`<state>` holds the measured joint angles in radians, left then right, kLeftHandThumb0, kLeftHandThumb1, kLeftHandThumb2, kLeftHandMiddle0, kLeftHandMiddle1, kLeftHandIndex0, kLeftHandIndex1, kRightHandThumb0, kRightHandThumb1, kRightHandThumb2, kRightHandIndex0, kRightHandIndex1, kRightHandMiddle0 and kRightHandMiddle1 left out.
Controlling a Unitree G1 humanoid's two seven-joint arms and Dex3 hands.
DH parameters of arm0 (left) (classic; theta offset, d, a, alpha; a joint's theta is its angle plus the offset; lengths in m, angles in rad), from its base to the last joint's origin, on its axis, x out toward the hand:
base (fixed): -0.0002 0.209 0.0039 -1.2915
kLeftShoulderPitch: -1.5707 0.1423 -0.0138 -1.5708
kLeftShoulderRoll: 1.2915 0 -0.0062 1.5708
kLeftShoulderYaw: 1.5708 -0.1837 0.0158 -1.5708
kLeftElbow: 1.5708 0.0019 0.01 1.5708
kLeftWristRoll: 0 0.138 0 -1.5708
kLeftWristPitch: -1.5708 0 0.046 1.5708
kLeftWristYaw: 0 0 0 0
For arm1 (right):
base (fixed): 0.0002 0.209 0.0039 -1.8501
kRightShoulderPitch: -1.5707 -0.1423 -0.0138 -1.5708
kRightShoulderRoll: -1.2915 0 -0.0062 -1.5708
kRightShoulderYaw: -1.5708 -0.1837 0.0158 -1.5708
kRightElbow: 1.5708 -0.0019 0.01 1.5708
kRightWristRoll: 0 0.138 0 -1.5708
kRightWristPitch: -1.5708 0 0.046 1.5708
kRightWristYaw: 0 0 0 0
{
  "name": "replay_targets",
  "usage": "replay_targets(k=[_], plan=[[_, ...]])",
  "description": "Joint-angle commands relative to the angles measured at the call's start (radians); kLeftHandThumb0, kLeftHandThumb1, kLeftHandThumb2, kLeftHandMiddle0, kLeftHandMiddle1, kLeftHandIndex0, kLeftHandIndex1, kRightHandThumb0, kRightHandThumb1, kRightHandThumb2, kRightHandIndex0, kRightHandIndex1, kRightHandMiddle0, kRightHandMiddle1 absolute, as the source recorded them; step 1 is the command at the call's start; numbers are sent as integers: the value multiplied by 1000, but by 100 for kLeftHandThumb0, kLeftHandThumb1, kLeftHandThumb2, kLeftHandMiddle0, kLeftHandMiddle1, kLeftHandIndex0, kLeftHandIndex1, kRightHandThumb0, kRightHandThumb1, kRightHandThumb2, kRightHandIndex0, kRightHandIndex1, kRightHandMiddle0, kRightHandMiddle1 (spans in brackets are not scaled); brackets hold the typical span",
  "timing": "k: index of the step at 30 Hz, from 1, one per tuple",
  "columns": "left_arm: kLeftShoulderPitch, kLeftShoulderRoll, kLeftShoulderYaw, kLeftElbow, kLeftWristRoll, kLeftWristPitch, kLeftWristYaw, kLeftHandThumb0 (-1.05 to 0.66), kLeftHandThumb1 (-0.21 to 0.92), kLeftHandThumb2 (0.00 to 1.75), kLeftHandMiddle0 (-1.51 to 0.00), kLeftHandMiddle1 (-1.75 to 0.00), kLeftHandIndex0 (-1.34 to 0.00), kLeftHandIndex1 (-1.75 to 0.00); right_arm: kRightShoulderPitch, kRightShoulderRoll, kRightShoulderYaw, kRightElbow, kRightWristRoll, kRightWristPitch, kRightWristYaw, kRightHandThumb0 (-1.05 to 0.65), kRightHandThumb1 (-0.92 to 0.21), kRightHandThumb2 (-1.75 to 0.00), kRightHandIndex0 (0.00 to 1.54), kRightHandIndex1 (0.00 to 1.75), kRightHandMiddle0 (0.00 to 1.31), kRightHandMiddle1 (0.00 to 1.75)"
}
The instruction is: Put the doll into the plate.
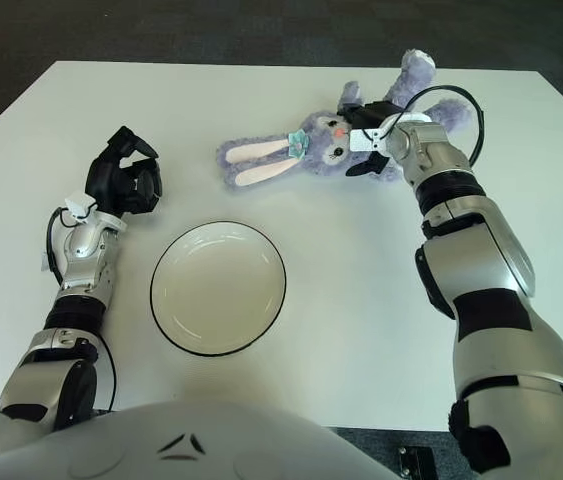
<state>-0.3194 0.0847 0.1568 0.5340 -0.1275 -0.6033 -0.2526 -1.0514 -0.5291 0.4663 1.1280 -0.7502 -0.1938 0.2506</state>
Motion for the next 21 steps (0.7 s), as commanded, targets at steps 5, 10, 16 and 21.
replay_targets(k=[5,10,16,21], plan=[[146,-45,-6,58,-4,7,24,-45,42,119,-116,-175,-53,-175,32,65,7,50,30,71,32,-5,1,-132,0,56,0,70],[152,-46,-12,47,4,12,38,-45,42,119,-113,-175,-53,-175,32,82,-1,60,51,100,39,12,1,-140,0,68,0,73],[157,-48,-18,39,4,15,45,-45,42,119,-112,-175,-53,-175,32,96,1,75,57,120,33,19,0,-143,0,65,0,75],[158,-48,-19,37,0,18,46,-45,42,119,-112,-175,-53,-175,30,110,-13,90,73,150,42,25,-1,-146,0,62,0,77]])
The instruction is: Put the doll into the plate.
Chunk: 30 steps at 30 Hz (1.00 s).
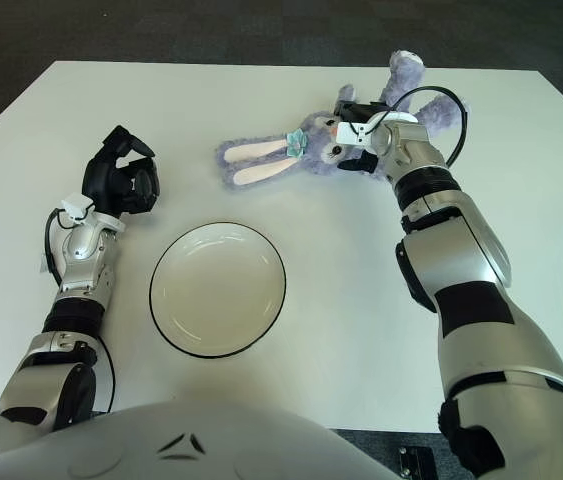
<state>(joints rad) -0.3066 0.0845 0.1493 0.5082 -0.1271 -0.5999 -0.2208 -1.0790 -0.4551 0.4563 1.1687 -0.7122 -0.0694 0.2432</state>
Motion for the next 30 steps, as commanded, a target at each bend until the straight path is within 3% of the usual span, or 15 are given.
replay_targets(k=[1,11,14,19,30], plan=[[145,-48,-12,63,0,14,15,-45,42,119,-112,-175,-53,-175,58,39,-6,52,38,31,50,25,-1,-146,0,64,0,78],[140,-45,-15,70,-2,14,12,-45,41,119,-116,-175,-53,-175,74,63,-27,62,66,62,-43,26,-9,-149,0,90,0,94],[139,-45,-14,71,-12,15,1,-45,42,119,-116,-175,-53,-175,77,69,-34,68,72,63,-57,23,-12,-148,1,106,0,102],[139,-47,-15,72,-27,11,-13,-44,42,119,-114,-175,-53,-175,85,81,-46,80,81,66,-97,18,-14,-147,5,137,0,124],[137,-42,-21,78,-26,9,-13,-44,43,117,-112,-175,-52,-175,95,87,-27,77,72,70,-149,14,-13,-148,12,161,0,159]])
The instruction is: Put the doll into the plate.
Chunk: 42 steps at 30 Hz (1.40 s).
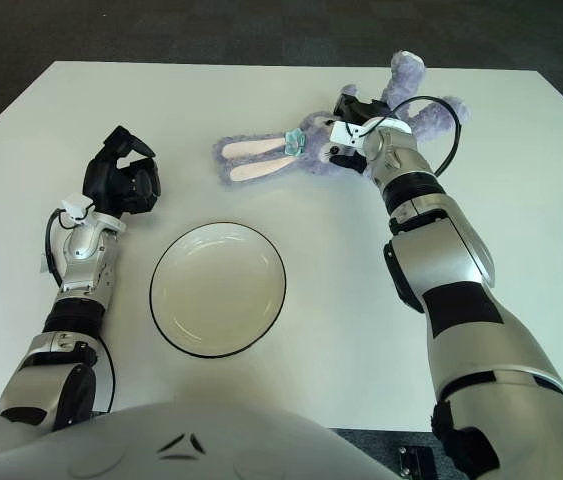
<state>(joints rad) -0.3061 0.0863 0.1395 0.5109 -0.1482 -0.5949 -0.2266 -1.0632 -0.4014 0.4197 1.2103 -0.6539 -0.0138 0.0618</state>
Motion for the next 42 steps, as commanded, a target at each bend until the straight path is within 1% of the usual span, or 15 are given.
replay_targets(k=[1,7,8,9,11,14,15,16,21,23,25,26,29,36,42], plan=[[137,-44,-11,76,-5,3,-6,-44,43,117,-112,-175,-52,-175,80,33,11,34,14,13,31,15,-13,-148,13,162,0,162],[136,-45,-10,78,-6,0,-6,-44,44,116,-112,-175,-51,-175,81,33,12,33,17,12,32,16,-13,-149,18,166,4,172],[135,-45,-10,78,-7,-1,-7,-44,44,116,-112,-175,-51,-175,81,33,12,33,18,13,33,21,-21,-141,23,168,5,172],[136,-46,-10,77,-10,1,-9,-44,44,116,-112,-175,-51,-175,81,33,12,34,18,15,36,27,-33,-126,30,170,6,173],[137,-49,-10,71,-16,3,-11,-44,44,116,-111,-175,-51,-175,80,33,11,35,19,20,42,35,-46,-112,37,172,10,174],[139,-54,-9,64,-23,5,-13,-44,44,116,-111,-175,-51,-175,80,35,4,37,28,31,55,40,-45,-112,46,172,31,174],[139,-55,-9,63,-25,4,-13,-44,44,116,-111,-175,-51,-175,81,35,-6,38,38,35,62,41,-45,-112,47,172,33,174],[139,-56,-8,62,-27,4,-13,-44,44,117,-110,-175,-52,-175,82,35,-12,38,45,37,67,42,-42,-116,50,172,41,175],[141,-56,-10,53,-15,8,5,-44,43,118,-109,-175,-52,-175,84,38,-61,41,98,54,95,47,-32,-130,59,174,64,175],[142,-56,-10,52,-10,9,11,-44,43,118,-108,-175,-52,-175,83,39,-69,41,107,59,100,47,-30,-133,61,174,74,175],[143,-56,-10,49,-3,9,20,-44,43,118,-107,-175,-52,-175,83,39,-78,41,114,66,104,47,-31,-131,60,175,78,175],[144,-56,-10,48,1,9,24,-44,43,118,-107,-175,-52,-175,84,39,-81,40,117,68,105,45,-36,-124,58,172,81,175],[144,-55,-11,46,12,12,38,-44,43,118,-106,-175,-52,-175,85,37,-86,39,122,66,110,43,-42,-114,56,168,87,175],[145,-53,-16,43,26,12,53,-45,42,118,-107,-175,-53,-175,90,26,-86,32,122,42,117,41,-49,-103,53,165,94,175],[145,-50,-20,42,33,13,56,-45,42,119,-108,-175,-53,-175,96,18,-94,30,126,22,113,41,-52,-99,52,163,98,175]])
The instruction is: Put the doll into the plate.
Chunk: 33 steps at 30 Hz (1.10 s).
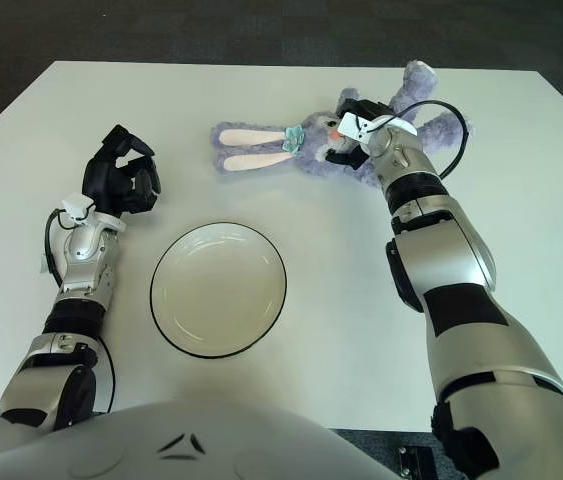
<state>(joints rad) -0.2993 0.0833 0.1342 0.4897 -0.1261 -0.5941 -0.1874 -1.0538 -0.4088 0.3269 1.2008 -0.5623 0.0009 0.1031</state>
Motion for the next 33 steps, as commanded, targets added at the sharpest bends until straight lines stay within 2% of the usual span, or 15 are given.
replay_targets(k=[1,6,12,15,18,27,33], plan=[[138,-46,-15,63,13,13,18,-45,42,119,-109,-175,-53,-175,88,24,-4,39,37,2,70,41,-52,-99,52,163,98,175],[137,-46,-16,66,16,12,25,-45,41,119,-110,-175,-53,-175,99,13,-23,38,54,-33,67,42,-46,-107,55,165,102,175],[135,-47,-14,68,10,13,19,-45,41,120,-111,-175,-53,-175,100,-1,-15,29,51,-53,72,46,-34,-127,59,172,105,175],[135,-48,-14,69,6,12,15,-45,41,119,-111,-175,-53,-175,103,-3,-17,28,53,-59,60,51,-22,-143,69,174,105,175],[134,-49,-13,70,4,13,16,-45,41,120,-110,-175,-53,-175,106,-8,-26,24,61,-65,51,55,-14,-153,75,174,106,175],[134,-51,-11,66,3,17,23,-46,38,124,-112,-175,-56,-175,113,-42,-36,-26,73,-83,66,57,-10,-158,79,175,106,175],[131,-48,-12,71,9,17,24,-46,37,124,-111,-175,-56,-175,145,-70,-57,-127,96,-72,89,57,-9,-159,79,175,105,175]])
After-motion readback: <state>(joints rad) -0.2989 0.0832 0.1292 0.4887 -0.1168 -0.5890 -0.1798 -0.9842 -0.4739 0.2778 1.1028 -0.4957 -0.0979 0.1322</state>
